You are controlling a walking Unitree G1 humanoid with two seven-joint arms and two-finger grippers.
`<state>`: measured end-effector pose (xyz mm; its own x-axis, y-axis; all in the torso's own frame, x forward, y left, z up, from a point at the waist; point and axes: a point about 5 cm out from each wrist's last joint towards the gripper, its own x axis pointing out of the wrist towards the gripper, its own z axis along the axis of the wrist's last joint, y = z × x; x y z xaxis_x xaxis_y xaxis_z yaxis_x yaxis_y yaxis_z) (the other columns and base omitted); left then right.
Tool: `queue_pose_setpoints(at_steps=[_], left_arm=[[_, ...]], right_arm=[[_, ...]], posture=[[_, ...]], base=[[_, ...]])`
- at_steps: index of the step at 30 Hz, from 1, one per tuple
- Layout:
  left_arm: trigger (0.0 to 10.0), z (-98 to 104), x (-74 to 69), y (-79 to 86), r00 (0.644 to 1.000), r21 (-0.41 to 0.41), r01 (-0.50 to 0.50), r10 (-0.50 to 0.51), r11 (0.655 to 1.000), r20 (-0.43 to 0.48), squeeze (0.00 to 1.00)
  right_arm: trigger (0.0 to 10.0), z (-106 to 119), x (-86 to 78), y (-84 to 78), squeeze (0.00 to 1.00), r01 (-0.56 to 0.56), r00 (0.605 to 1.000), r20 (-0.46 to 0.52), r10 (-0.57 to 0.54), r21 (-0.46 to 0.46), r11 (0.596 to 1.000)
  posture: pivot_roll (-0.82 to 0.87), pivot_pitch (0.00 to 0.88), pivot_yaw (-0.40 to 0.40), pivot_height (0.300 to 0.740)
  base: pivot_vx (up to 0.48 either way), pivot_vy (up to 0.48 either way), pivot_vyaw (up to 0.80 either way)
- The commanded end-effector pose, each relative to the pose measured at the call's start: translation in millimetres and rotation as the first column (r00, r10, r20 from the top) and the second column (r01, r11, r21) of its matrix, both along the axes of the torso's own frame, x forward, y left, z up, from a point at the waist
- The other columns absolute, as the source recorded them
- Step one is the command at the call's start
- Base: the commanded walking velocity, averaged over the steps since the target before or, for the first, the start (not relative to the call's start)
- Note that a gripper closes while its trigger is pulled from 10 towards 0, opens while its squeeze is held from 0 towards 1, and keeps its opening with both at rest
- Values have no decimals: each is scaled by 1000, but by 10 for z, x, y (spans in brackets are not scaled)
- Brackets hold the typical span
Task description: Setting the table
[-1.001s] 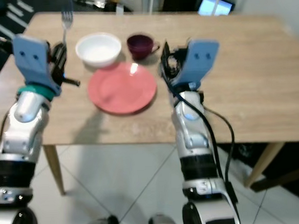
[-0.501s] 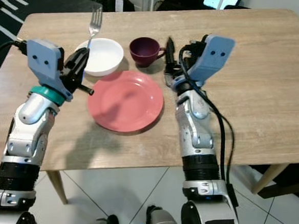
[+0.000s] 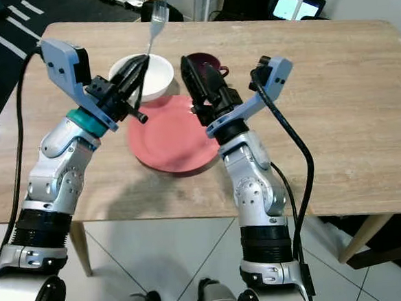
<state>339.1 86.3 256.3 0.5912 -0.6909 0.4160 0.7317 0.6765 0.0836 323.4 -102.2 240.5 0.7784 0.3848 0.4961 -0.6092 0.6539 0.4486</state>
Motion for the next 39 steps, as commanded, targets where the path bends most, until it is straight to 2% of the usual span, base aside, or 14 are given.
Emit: queue_pose_setpoints(at_steps=[1,2,6,7,9,10,11,13,14,28,39], left_arm=[[10000,-108,-61,-55,997,56,70,-68,996,-29,0],[10000,-146,-67,-48,997,78,73,-71,994,-32,0],[10000,-168,-79,-47,994,79,100,-96,992,-49,0],[10000,-179,-89,-51,992,80,117,-113,990,-55,0],[10000,-188,-91,-55,991,85,123,-118,989,-59,0],[10000,-188,-91,-55,991,85,123,-118,989,-59,0],[10000,-187,-91,-55,991,84,122,-117,989,-61,0],[10000,-176,-85,-55,991,78,120,-115,990,-61,0],[10000,-160,-85,-57,991,72,124,-120,990,-62,0],[10000,-113,-101,-78,990,71,139,-135,988,-50,0],[10000,-115,-97,-79,993,85,116,-113,990,-40,0]], right_arm=[[10000,5,-36,62,0,-41,999,12,41,-5,999],[10000,16,-44,66,0,-55,998,12,55,1,998],[10000,24,-59,72,0,-81,997,12,81,3,997],[9490,27,-66,75,0,-92,996,12,92,2,996],[7294,28,-75,84,0,-104,994,10,104,-1,995],[7294,28,-75,84,0,-104,994,10,104,-1,995],[2863,27,-78,88,0,-107,994,9,107,-1,994],[2863,26,-78,89,0,-107,994,8,107,-2,994],[0,24,-78,89,0,-109,994,6,109,-4,994],[0,-47,-115,141,0,-152,988,-10,152,-69,986],[0,-62,-108,140,0,-146,989,-11,145,-84,986]], posture=[[-45,112,50,740],[-42,114,50,740],[-40,116,49,740],[-40,116,49,740],[-41,119,47,740],[-41,119,47,740],[-41,119,47,740],[-42,120,47,740],[-42,120,47,740],[-39,121,45,740],[-38,115,45,740]], base=[[0,0,0],[0,0,0],[0,0,0],[0,0,0],[0,0,0],[0,0,0],[0,0,0],[0,0,0],[0,0,0],[0,0,0],[0,0,0]])
